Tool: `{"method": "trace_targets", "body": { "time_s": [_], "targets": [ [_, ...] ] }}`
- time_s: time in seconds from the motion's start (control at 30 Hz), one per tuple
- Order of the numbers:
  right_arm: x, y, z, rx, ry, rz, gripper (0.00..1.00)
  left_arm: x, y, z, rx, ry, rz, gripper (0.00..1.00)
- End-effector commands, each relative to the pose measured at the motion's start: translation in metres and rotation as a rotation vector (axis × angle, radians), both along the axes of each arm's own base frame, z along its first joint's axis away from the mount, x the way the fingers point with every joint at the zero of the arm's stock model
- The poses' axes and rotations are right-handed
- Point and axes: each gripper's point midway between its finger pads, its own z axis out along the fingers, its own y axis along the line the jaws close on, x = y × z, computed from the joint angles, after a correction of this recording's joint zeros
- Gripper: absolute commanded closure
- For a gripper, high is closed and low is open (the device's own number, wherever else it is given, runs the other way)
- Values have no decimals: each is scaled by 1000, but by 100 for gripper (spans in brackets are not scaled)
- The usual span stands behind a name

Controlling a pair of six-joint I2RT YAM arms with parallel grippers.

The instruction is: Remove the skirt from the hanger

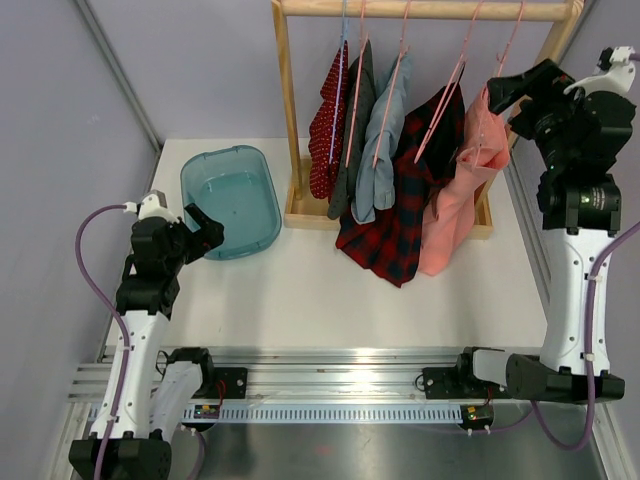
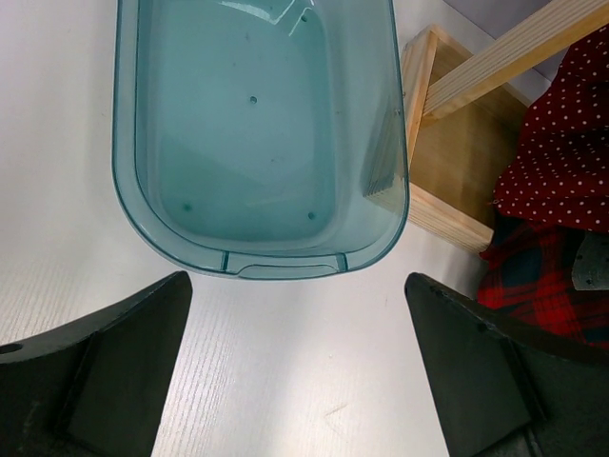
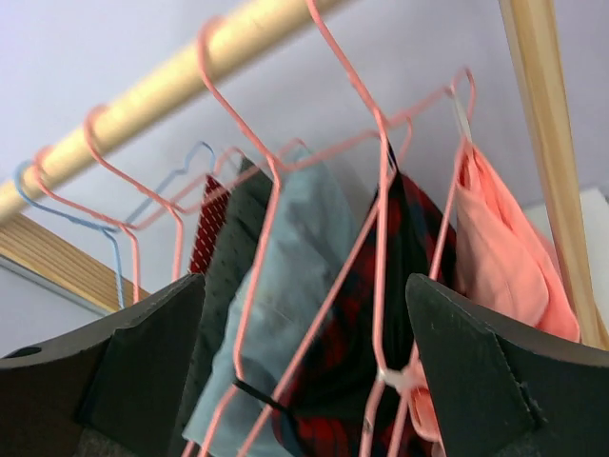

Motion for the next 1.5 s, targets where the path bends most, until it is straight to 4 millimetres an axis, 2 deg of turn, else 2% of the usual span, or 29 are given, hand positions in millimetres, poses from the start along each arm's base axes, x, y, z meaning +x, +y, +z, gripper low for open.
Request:
{"method": "trace_targets", "body": {
  "time_s": [0.0,0.07,0.1,0.13,0.3,0.33,0.5,0.6,0.63,0.73,0.77,0.8,0.87,0.9,1.0,1.03,1.07,1.1,1.13,1.17,1.2,1.23,1.27,1.3,1.33,1.37,1.4,1.43,1.47],
  "targets": [
    [4,-3,34,-35,-78,-11,6,6,-3,14,9,-46,-23,1],
    [9,-4,36,-43,-78,-13,6,5,-4,13,6,-45,-28,1],
    [21,-6,29,-43,-52,-18,9,5,-3,13,7,-43,-25,1],
    [22,-7,34,-45,-56,-24,11,5,-3,12,7,-37,-26,1],
    [52,-10,10,-38,34,-25,22,4,-3,13,6,-42,-27,1],
    [54,-10,11,-40,37,-22,24,4,-4,14,6,-45,-28,1],
    [71,-11,-20,-34,142,-24,26,6,-6,14,-3,-44,-39,1],
    [77,-9,-33,-32,183,-11,32,7,-7,14,-9,-42,-42,1],
    [78,-8,-34,-32,185,-5,42,8,-7,13,-12,-40,-40,1],
    [80,-6,-38,-39,180,11,60,9,-9,15,-16,-46,-47,1],
    [80,-6,-36,-44,169,14,79,9,-10,15,-18,-46,-51,1],
    [82,-6,-37,-46,173,16,87,10,-11,14,-23,-45,-61,1],
    [81,-4,-35,-50,175,27,100,12,-14,18,-27,-56,-77,1],
    [81,0,-33,-48,172,48,100,12,-18,22,-33,-70,-103,1],
    [71,5,-6,-49,94,72,100,16,-24,50,-17,-141,-138,1],
    [67,5,4,-50,67,71,100,18,-23,76,4,-197,-138,1],
    [60,6,16,-54,39,67,100,21,-24,94,25,-228,-132,1],
    [52,6,31,-58,4,66,100,20,-38,110,36,-259,-176,1],
    [47,5,36,-59,-4,60,100,17,-44,156,65,-355,-201,1],
    [36,6,46,-60,-25,59,100,24,-49,167,87,-365,-205,1],
    [29,7,54,-60,-40,60,100,19,-73,183,91,-395,-281,1],
    [22,9,56,-55,-44,63,100,16,-83,204,115,-441,-323,1],
    [5,11,68,-54,-76,67,100,9,-96,238,106,-515,-372,1],
    [1,12,62,-50,-65,71,100,7,-120,247,92,-527,-452,1],
    [-7,12,66,-50,-83,69,100,4,-134,257,93,-552,-503,1],
    [-29,13,75,-49,-116,63,100,-5,-144,280,86,-603,-541,1],
    [-30,13,64,-45,-94,63,100,-12,-174,279,72,-601,-631,1],
    [-39,14,63,-44,-98,65,100,-18,-189,282,84,-618,-683,1],
    [-58,16,69,-44,-121,66,100,-24,-202,285,82,-635,-727,1]
  ]
}}
